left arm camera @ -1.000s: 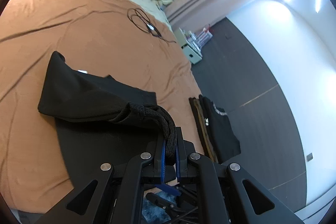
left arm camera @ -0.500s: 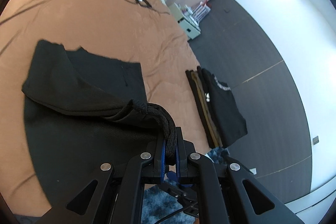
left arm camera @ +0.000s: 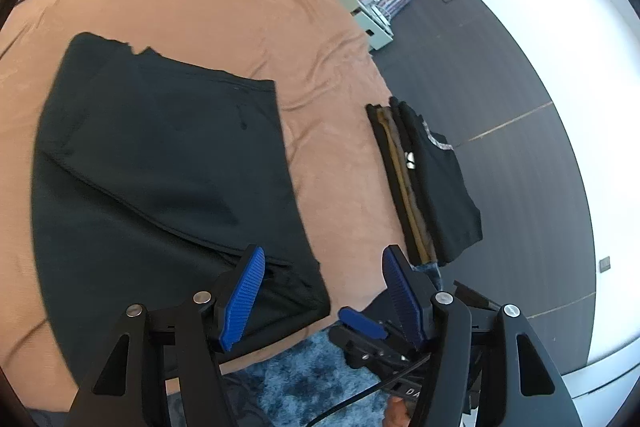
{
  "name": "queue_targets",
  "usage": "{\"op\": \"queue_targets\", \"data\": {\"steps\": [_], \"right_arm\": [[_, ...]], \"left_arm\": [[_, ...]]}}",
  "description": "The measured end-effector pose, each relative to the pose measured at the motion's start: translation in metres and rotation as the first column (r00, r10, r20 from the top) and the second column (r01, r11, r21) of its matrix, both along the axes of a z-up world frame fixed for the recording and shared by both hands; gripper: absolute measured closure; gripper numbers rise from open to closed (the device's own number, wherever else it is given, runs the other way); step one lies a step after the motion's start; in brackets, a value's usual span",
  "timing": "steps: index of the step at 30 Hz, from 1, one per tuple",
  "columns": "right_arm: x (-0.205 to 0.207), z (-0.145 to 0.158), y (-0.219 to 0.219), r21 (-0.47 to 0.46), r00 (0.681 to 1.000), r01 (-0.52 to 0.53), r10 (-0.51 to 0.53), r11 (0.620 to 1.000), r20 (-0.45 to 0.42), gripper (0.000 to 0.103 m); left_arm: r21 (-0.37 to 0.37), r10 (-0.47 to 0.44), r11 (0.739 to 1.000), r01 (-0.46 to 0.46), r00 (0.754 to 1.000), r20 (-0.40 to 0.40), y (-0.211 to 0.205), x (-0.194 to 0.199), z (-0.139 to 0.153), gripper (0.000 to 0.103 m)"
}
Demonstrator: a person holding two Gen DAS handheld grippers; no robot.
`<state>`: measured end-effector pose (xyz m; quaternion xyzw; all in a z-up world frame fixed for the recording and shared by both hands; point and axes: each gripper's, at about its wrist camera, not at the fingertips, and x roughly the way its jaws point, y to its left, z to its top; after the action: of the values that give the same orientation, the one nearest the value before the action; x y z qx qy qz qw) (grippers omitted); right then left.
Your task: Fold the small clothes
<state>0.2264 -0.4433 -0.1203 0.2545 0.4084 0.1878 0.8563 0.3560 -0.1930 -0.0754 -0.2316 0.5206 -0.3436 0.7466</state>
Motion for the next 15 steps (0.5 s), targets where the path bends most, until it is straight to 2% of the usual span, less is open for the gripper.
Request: {"op": "queue_targets", "data": {"steps": [8, 15], "right_arm": [[0.008, 0.01, 0.017, -0.073, 0.997, -0.069, 0.072, 0.995, 0.036, 0.052], [0.03, 0.019, 0.043, -0.215, 0.988, -0.144, 0.153, 0.966, 0.024, 0.052]], "left_arm": [[0.101, 0.048, 0.994, -0.048, 0.999, 0.006, 0.036, 0.003, -0.007, 0.041], [0.176, 0.082, 0.981, -0.077, 0.996, -0.023, 0.065, 0.002, -0.028, 0.041]]}}
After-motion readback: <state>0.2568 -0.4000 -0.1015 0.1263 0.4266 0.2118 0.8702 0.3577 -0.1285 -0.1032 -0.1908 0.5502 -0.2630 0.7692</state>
